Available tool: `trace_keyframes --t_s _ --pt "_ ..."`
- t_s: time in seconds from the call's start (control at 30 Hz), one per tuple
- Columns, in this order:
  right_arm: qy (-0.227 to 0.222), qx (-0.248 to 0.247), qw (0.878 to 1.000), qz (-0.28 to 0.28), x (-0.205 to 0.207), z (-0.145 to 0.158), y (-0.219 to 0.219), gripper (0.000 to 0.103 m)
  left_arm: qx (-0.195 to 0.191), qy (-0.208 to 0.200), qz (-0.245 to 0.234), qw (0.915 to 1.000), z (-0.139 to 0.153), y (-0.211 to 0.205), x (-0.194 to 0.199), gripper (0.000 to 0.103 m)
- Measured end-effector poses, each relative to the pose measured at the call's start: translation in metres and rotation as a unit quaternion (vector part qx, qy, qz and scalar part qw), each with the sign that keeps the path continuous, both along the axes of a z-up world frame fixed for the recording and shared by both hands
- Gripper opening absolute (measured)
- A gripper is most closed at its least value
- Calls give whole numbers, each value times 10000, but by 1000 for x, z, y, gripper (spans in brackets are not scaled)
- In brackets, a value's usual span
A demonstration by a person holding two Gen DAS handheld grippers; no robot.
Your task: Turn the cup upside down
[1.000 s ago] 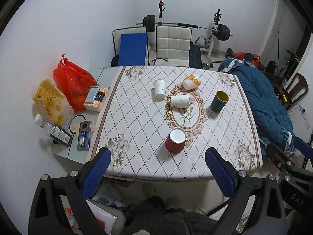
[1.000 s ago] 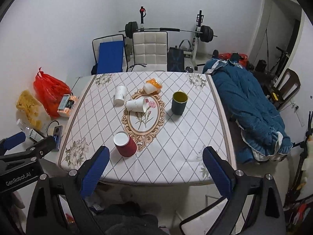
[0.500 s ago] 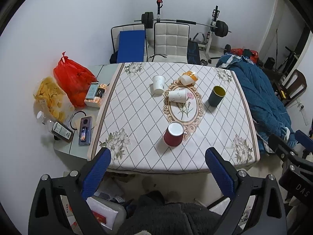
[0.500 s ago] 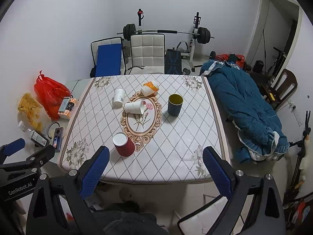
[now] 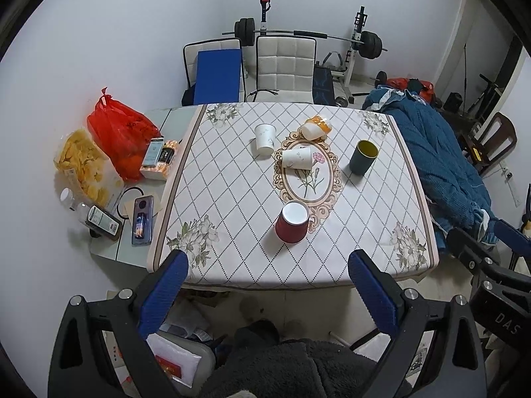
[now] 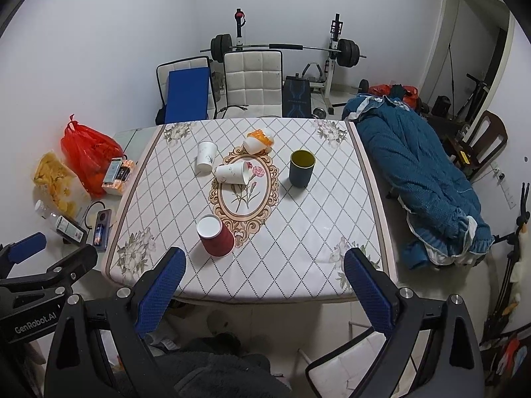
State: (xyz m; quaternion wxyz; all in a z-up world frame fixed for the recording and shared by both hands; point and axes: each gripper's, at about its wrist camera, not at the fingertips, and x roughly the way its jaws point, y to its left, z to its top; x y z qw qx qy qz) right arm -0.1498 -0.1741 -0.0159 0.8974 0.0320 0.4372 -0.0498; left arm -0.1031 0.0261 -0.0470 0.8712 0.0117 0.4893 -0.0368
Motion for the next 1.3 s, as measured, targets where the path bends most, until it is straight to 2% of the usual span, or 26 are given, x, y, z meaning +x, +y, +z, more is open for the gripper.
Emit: trace_keyframes --t_s 1.3 --pt "26 98 9999 9 7 1 4 98 81 -40 27 10000 8 15 1 99"
